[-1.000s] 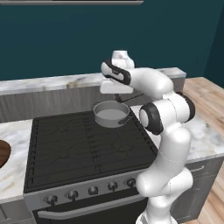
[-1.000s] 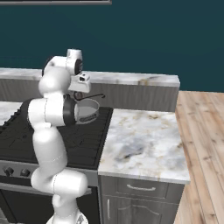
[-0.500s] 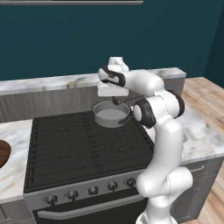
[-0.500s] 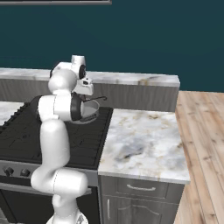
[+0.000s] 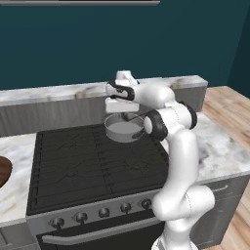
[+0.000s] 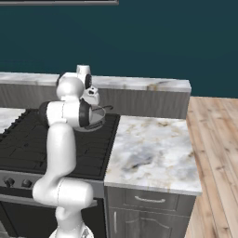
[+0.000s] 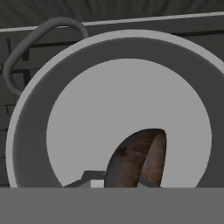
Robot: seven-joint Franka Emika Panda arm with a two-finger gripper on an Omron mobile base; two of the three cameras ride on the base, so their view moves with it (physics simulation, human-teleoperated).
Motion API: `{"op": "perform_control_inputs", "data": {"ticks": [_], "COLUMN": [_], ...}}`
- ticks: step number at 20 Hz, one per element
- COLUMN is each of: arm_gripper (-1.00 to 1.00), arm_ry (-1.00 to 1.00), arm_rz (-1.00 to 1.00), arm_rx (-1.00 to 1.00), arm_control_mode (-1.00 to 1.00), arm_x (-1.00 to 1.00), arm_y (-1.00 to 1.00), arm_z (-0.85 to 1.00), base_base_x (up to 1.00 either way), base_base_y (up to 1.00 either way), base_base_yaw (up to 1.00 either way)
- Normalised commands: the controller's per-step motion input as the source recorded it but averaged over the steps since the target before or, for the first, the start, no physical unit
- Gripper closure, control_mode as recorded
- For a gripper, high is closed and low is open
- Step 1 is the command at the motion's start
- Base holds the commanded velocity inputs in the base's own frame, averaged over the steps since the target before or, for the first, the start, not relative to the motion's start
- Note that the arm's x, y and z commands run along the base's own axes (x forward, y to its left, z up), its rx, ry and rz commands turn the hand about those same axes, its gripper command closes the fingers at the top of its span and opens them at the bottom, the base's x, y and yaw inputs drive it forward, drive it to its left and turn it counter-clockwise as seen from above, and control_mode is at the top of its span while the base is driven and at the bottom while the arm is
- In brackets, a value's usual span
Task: Open the cabinet and move the ladle to the pot. Then close the cabinet.
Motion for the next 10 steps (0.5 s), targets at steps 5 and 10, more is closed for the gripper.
{"op": "perform_control_inputs", "data": {"ticks": [5, 10], "arm_gripper": [1.00, 1.00], "arm_ry": [0.00, 0.00], "arm_rz": [0.00, 0.00], "arm_rx": [0.00, 0.00], "arm_control_mode": [-1.00, -1.00], "arm_x": [0.25, 0.14], "arm_y": [0.10, 0.05], "arm_z": [-0.33, -0.25], "base_base_x": [0.00, 0.00], "base_base_y": [0.00, 0.00], "base_base_yaw": [0.00, 0.00]}}
